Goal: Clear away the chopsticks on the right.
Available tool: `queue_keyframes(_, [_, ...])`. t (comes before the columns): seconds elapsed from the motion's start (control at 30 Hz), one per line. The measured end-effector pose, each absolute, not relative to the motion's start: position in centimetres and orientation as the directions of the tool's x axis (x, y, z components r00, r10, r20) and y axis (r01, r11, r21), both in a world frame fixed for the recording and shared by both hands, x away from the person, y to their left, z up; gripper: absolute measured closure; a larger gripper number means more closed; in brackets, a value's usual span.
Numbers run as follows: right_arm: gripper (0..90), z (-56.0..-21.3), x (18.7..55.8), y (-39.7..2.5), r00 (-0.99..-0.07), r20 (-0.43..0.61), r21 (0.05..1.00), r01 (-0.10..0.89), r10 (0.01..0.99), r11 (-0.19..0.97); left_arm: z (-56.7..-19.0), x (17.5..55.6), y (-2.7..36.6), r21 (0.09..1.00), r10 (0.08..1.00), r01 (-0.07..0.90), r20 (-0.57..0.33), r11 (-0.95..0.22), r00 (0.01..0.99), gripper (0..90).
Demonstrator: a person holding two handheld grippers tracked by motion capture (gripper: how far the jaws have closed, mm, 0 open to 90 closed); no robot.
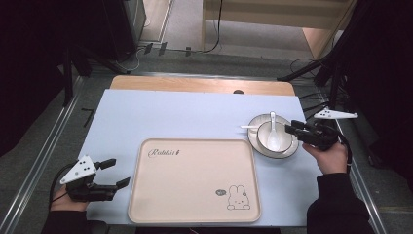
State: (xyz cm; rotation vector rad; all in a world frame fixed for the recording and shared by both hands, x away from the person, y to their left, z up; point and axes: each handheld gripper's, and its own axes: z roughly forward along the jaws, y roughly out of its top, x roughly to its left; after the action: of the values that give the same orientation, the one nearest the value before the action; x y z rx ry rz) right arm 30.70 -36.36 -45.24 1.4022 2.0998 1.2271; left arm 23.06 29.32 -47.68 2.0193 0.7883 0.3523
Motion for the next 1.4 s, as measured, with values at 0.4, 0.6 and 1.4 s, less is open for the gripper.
queue_keyframes(0.4, [90.0,-47.0,33.3,-39.5,-0.343,0.18,0.776,0.626,0.922,0.081,-47.7,23.1,29.3,0.835,0.652,0.392,-0.055,-0.385,0.756,18.7])
queue_keyframes(0.6, [90.0,-49.2,35.1,-39.9,-0.316,0.185,0.735,0.673,0.931,0.082,-47.7,22.9,29.3,0.836,0.654,0.394,-0.057,-0.383,0.755,18.7])
queue_keyframes(1.4, [90.0,-51.8,37.4,-39.7,-0.315,0.213,0.65,0.753,0.925,0.106,-47.7,22.2,30.0,0.837,0.669,0.399,-0.055,-0.374,0.742,18.8])
